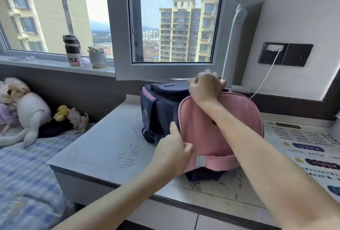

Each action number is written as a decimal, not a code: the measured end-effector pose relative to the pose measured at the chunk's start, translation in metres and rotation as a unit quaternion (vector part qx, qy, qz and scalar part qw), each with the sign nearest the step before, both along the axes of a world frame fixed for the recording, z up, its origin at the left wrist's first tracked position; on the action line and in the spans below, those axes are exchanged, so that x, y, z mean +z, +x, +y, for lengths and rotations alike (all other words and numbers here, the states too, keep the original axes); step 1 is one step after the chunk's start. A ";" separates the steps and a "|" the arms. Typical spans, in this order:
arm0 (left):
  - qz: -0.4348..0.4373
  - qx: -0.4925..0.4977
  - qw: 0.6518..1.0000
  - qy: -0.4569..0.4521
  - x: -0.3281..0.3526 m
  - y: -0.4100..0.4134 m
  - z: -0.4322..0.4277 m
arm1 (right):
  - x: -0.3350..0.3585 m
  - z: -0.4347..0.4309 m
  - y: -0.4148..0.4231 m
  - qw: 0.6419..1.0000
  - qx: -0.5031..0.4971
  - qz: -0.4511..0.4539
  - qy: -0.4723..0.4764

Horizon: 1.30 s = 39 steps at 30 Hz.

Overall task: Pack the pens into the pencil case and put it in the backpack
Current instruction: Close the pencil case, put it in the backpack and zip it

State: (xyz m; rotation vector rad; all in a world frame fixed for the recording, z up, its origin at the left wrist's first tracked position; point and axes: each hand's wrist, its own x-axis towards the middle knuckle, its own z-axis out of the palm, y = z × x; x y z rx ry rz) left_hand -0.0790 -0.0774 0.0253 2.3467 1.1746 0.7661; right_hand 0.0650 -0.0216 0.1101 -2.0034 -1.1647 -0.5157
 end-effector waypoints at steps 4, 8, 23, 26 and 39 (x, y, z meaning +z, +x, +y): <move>-0.041 0.002 0.999 -0.026 0.002 -0.013 -0.001 | 0.001 -0.017 0.062 0.993 -0.081 0.088 -0.006; -0.014 0.012 0.993 0.121 0.029 0.017 0.030 | -0.006 -0.038 0.070 0.996 -0.044 0.078 -0.012; 0.136 -0.067 0.936 0.318 0.073 0.107 0.049 | -0.053 -0.077 0.155 0.943 -0.065 0.323 0.042; 0.100 -0.036 0.952 0.286 0.074 0.099 0.059 | -0.062 -0.094 0.178 0.922 -0.105 0.369 0.055; -0.070 -0.065 0.986 0.137 0.068 0.091 0.081 | -0.153 -0.174 0.155 0.797 -0.090 0.587 0.112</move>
